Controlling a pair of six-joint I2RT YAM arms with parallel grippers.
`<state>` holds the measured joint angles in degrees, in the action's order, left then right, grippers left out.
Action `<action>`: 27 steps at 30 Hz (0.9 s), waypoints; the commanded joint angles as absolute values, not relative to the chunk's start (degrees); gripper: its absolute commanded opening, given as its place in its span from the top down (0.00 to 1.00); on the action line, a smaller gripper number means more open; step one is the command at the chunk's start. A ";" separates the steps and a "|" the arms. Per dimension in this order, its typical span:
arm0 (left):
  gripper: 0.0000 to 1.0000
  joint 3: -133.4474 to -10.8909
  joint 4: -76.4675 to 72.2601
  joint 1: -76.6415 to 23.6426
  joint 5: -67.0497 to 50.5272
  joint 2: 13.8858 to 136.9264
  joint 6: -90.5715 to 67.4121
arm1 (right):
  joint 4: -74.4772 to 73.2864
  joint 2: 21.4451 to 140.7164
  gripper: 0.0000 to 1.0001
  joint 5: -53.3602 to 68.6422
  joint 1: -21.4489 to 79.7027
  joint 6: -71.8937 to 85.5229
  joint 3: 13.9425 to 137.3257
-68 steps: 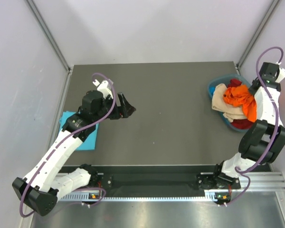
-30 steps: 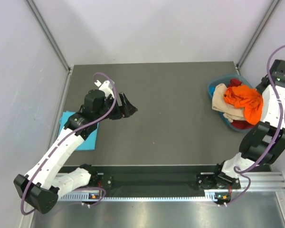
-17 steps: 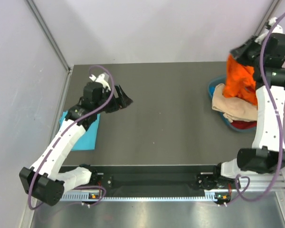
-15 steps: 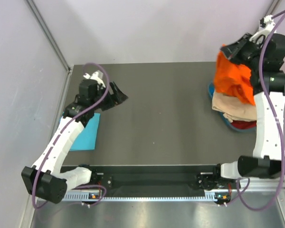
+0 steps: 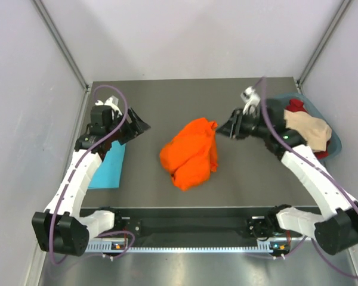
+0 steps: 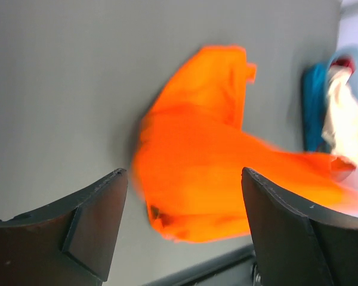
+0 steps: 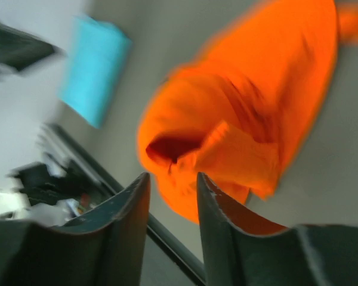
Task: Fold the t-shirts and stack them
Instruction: Move the tshirt to the center of the board
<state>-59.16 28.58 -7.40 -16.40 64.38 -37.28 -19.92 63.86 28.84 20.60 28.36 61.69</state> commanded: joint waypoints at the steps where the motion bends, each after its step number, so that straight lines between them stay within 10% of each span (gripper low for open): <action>1: 0.19 -56.17 25.49 -7.82 -21.88 63.89 -33.67 | -26.09 64.60 0.61 23.58 22.06 23.56 55.83; 6: 0.21 -52.92 23.03 -11.77 -20.66 66.88 -33.92 | -29.97 64.42 0.38 5.92 21.45 22.41 56.42; 12: 0.23 -52.74 21.18 -21.61 -17.58 73.56 -35.68 | -22.77 77.15 0.54 0.70 20.65 23.02 61.25; 27: 0.18 -41.40 16.35 -26.72 -12.83 73.91 -37.88 | -11.08 108.01 0.51 13.35 20.92 15.65 76.19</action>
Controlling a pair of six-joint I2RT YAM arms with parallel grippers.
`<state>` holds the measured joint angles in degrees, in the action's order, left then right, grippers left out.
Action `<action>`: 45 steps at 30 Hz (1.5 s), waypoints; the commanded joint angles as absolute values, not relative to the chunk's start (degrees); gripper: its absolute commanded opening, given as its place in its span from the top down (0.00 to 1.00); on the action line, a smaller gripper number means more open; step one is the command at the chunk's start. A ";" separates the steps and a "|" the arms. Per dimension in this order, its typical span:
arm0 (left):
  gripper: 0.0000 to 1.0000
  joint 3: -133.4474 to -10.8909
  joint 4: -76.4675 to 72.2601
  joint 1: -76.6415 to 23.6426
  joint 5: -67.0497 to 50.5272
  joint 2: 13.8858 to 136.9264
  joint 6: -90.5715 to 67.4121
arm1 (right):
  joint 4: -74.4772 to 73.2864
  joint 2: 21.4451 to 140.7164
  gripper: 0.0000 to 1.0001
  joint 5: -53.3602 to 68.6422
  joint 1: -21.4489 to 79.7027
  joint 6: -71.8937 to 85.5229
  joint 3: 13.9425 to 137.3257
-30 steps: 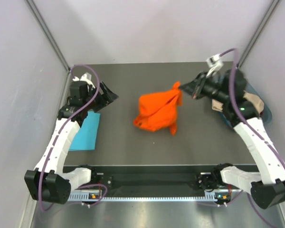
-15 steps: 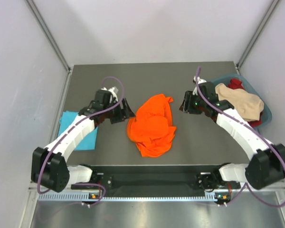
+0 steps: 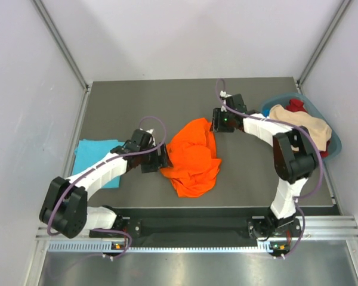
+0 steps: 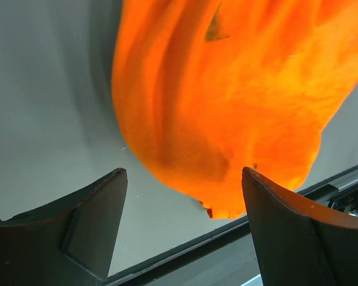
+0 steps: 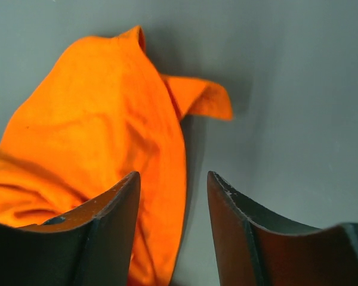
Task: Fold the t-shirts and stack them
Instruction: Move the tshirt to the center of the board
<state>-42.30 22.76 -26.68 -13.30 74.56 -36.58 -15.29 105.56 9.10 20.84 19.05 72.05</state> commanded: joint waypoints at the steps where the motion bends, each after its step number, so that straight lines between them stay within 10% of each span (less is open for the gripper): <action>1: 0.17 -41.40 15.83 -26.72 -12.83 75.31 -38.14 | -10.99 109.76 0.50 13.71 20.92 15.56 76.64; 8: 0.30 -41.66 11.87 -26.72 -13.71 80.68 -39.98 | -11.34 115.74 0.58 14.24 21.62 14.42 80.59; 13: 1.00 -49.98 17.64 -25.84 -8.19 81.73 -38.06 | -15.80 113.23 1.00 10.12 21.45 13.62 86.39; 20: 1.00 -80.20 34.01 -24.26 2.81 78.84 -31.04 | -32.33 93.36 1.00 -5.88 21.01 15.82 99.04; 28: 1.00 -85.87 37.36 -24.26 5.98 74.01 -28.65 | -35.85 73.59 1.00 -13.88 21.10 14.24 96.07; 42: 0.99 -42.82 22.51 -26.54 -21.43 61.70 -40.69 | -40.86 55.47 1.00 -12.57 21.09 26.35 51.34; 45: 0.72 -40.69 20.75 -26.72 -27.67 60.82 -39.29 | -42.18 54.15 0.88 -12.92 21.01 27.07 49.75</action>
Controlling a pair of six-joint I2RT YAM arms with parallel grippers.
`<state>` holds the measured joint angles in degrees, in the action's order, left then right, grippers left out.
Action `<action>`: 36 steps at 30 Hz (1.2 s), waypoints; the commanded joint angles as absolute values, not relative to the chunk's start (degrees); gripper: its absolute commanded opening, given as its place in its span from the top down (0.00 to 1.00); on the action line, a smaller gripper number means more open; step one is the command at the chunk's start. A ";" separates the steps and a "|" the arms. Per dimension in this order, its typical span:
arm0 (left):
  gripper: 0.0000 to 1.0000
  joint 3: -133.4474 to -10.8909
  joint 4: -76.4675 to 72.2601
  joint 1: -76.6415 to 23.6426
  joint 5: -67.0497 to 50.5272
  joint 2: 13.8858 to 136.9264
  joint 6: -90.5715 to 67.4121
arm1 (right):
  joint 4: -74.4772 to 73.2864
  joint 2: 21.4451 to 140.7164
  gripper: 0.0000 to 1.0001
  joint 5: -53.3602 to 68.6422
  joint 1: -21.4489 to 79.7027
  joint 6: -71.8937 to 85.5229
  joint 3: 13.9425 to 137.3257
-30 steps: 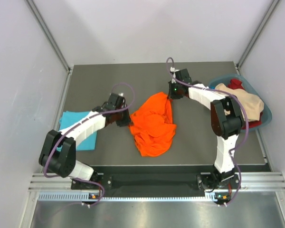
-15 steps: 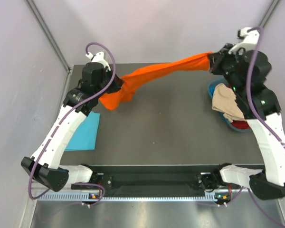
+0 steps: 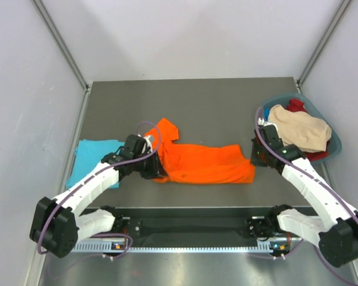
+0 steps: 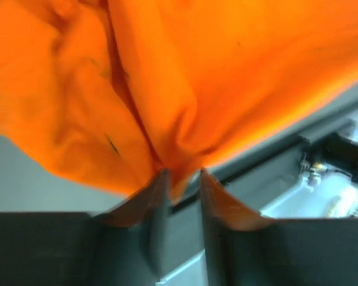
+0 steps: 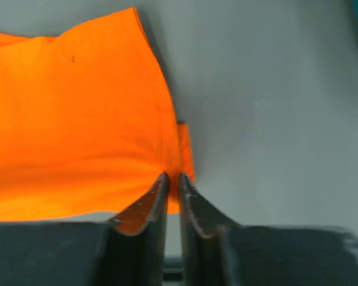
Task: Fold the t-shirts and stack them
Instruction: Move the tshirt to the center of the board
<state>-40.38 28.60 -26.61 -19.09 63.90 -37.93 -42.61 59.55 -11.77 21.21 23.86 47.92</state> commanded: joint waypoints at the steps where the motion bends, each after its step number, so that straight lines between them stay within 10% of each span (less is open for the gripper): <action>1: 0.65 -41.30 20.05 -26.72 -29.51 59.78 -38.50 | -42.54 53.36 0.85 -13.18 21.01 27.24 50.09; 3: 0.41 -45.77 21.78 -26.28 -27.17 60.11 -36.66 | -42.45 53.00 0.73 -13.45 21.01 27.42 52.45; 8: 0.40 -60.61 32.42 -21.03 -12.33 71.69 -30.25 | -38.33 54.84 0.54 -13.01 21.01 28.04 55.81; 17: 0.41 -73.55 31.91 -13.55 -4.48 91.92 -27.16 | -28.48 70.21 0.52 -11.60 21.09 26.28 58.97; 36: 0.46 -92.02 19.43 -7.21 -28.56 119.61 -1.07 | -23.47 90.61 0.59 5.53 19.07 15.12 65.22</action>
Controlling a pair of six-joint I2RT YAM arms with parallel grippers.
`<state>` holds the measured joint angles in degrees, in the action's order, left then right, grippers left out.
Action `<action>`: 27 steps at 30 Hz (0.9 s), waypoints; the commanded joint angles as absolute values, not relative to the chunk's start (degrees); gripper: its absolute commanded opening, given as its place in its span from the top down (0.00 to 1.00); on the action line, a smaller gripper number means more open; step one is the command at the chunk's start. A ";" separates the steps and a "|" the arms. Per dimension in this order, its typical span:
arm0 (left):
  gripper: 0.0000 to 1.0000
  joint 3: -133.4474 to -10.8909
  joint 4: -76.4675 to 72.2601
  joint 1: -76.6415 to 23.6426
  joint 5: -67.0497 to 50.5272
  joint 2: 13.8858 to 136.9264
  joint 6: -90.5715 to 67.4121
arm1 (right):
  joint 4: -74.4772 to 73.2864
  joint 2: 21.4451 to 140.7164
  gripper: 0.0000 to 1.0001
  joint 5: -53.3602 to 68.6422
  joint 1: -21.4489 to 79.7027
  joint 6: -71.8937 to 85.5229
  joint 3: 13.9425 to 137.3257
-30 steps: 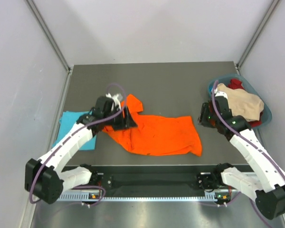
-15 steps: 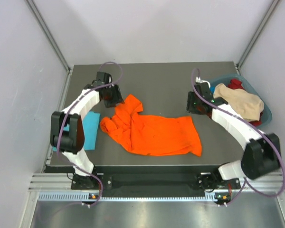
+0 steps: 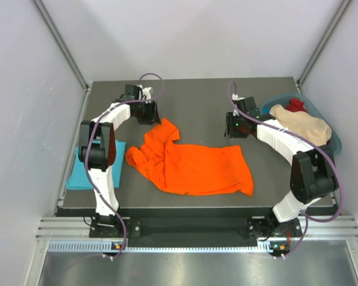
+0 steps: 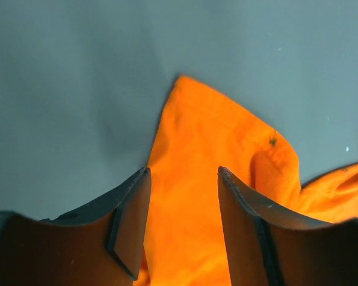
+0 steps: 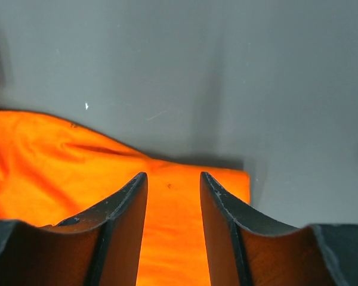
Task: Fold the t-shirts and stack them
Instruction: Move the tshirt to the center of the board, then flatten the tshirt out
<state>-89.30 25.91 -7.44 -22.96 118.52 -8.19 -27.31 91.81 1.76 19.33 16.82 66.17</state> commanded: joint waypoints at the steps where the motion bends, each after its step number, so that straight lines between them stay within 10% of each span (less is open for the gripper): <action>1: 0.46 -92.11 18.64 -7.21 -29.26 120.14 -0.53 | -23.38 90.62 0.59 5.54 19.07 14.77 64.52; 27: 0.49 -99.49 24.60 -6.77 -33.57 128.32 6.33 | -25.14 89.56 0.58 6.42 19.07 12.04 65.57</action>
